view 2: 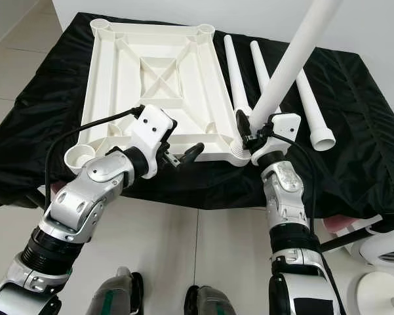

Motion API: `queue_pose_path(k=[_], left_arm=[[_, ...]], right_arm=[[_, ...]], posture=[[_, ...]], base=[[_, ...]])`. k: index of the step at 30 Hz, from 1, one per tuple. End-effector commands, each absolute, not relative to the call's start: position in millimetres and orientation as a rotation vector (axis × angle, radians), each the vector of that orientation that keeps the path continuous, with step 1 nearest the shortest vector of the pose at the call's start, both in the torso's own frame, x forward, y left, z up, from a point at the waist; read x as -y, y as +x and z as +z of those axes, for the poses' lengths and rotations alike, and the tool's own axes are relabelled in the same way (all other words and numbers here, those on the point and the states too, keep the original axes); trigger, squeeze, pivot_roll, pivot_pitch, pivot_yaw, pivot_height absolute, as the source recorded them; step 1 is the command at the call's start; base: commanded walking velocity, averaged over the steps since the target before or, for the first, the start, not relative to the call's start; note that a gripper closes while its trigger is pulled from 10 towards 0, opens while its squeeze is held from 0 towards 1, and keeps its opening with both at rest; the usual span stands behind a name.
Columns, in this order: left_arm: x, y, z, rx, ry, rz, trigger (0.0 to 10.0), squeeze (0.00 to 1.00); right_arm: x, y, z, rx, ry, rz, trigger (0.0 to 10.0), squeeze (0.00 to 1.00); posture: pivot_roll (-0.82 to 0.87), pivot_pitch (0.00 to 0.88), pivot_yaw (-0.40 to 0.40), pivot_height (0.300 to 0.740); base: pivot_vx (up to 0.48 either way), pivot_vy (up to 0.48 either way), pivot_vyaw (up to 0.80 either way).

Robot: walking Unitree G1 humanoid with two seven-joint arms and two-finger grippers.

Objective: Building children table

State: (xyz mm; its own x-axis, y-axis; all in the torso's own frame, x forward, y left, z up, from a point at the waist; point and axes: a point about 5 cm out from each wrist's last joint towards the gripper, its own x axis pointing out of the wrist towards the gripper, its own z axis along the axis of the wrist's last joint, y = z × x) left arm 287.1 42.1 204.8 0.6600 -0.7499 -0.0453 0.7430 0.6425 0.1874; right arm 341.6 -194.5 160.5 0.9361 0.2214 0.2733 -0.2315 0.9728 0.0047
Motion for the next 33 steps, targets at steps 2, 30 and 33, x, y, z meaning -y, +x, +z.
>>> queue_pose_path(k=[2, 30, 33], left_arm=[[-38.6, 283.7, 207.2, 0.042, 0.192, -0.885, 10.0, 0.00], [-40.1, 282.1, 208.3, 0.044, 0.186, -0.872, 10.0, 0.00], [-40.2, 281.9, 208.4, 0.044, 0.186, -0.872, 10.0, 0.00]], right_arm=[[203.8, 335.1, 124.9, 0.115, 0.057, 0.179, 10.0, 0.00], [187.7, 329.7, 124.4, 0.156, 0.039, 0.057, 10.0, 0.00], [186.9, 329.3, 124.3, 0.158, 0.041, 0.044, 10.0, 0.00]], posture=[[0.08, 0.111, -0.053, 0.740], [0.09, 0.124, -0.057, 0.740], [0.09, 0.125, -0.057, 0.740]], base=[[0.000, 0.000, 0.00], [0.000, 0.000, 0.00], [0.000, 0.000, 0.00]])
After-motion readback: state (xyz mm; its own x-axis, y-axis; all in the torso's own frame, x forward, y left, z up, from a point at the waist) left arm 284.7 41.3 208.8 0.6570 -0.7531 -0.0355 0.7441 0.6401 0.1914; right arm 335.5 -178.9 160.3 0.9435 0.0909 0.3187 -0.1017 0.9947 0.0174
